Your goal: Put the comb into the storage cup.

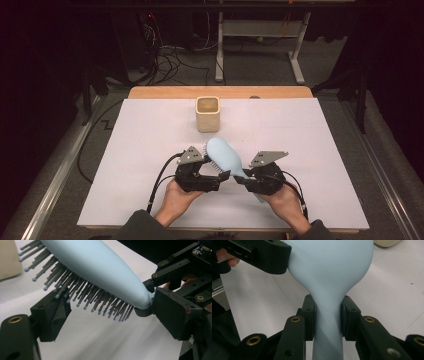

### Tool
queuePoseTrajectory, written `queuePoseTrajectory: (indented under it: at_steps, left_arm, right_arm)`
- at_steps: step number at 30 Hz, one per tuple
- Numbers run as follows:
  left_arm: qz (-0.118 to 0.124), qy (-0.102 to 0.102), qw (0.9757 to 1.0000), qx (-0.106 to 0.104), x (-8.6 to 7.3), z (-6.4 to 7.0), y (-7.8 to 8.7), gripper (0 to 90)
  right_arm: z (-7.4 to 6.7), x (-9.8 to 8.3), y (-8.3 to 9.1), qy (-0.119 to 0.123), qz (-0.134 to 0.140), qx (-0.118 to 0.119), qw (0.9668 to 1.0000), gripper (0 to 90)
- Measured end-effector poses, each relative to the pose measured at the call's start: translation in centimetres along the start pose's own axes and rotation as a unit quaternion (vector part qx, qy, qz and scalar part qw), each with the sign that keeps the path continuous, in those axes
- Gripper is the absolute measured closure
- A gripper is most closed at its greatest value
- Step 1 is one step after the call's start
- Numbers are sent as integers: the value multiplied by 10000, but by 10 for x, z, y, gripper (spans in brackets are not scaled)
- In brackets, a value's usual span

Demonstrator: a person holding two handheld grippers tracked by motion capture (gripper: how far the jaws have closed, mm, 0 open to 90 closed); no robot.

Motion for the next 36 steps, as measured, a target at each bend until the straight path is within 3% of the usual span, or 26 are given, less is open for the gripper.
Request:
queuePoseTrajectory:
  at_steps: [6, 25, 36]
  left_arm:
    - [-44, 151, 9998, -78, 2, 0, -3, 161]
    - [-154, 231, 9996, -112, 7, 7, -13, 171]
    - [-263, 186, 9989, -336, 9, 2, -9, 243]
  right_arm:
    - [-1, 0, 0, 21, 25, -42, 10000, 701]
    - [-10, 4, -3, 207, 77, -31, 9998, 701]
    - [-9, 6, -6, 232, 58, 11, 9997, 701]
Point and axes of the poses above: each handheld gripper's, and its own axes: y roughly backward along the jaws, x roughly out of its top, z roughly to its right, the point moved 1 cm from there along -y, roughly forward along the jaws, and after that the axes turned 14 degrees about x, right-handed, at the moved point
